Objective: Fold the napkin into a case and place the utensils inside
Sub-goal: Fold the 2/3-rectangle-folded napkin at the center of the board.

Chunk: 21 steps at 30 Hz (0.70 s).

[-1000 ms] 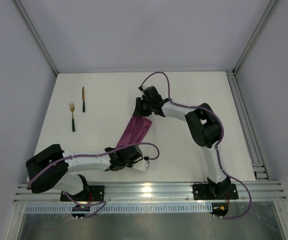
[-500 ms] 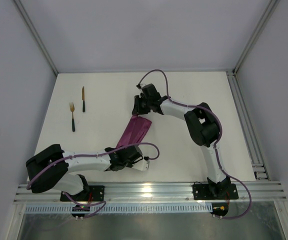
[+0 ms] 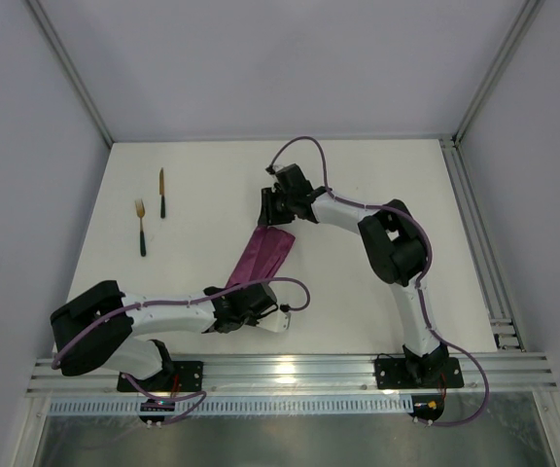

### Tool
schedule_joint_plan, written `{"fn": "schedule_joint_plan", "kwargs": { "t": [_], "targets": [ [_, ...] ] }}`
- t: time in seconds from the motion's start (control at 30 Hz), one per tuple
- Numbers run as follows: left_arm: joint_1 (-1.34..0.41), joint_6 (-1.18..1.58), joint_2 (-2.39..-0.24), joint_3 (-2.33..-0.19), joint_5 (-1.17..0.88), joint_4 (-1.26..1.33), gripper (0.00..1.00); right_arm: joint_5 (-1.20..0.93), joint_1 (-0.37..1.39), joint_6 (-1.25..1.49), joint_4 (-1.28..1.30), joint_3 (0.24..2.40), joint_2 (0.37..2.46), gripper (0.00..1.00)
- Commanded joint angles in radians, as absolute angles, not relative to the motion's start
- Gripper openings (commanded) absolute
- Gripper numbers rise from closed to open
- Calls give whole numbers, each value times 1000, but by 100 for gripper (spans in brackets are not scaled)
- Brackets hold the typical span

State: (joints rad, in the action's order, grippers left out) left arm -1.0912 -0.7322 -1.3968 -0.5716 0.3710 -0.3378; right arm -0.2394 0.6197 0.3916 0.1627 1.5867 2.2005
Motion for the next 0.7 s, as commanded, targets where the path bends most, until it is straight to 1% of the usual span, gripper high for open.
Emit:
{"fn": "schedule_joint_plan", "kwargs": {
  "t": [0.0,0.13,0.2,0.23,0.27,0.37,0.4,0.5,0.67],
  "targets": [
    [-1088,-676,-1447,-525,244,-393,0,-230,617,368,176,1595,2175,41],
    [-1088,-676,-1450,-523,244,-393,1,-248,618,371,180,1595,2175,41],
    [-1088,-675,-1448,-523,242,-393,0,-265,617,377,161,1585,2172,37],
    [-1089,-676,-1451,-523,242,-391,0,-271,617,379,153,1582,2172,34],
    [-1088,-676,-1451,-522,242,-391,0,-278,617,382,146,1580,2172,25],
    [-1088,-672,-1453,-523,245,-390,0,-269,617,385,135,1577,2172,14],
    [-1089,-672,-1451,-523,247,-390,0,-262,617,384,129,1574,2171,8],
    [-1089,-669,-1448,-520,247,-388,1,-244,618,382,95,1549,2145,4],
    [-1089,-661,-1448,-522,252,-387,4,-216,617,354,89,1513,2082,4]
  ]
}}
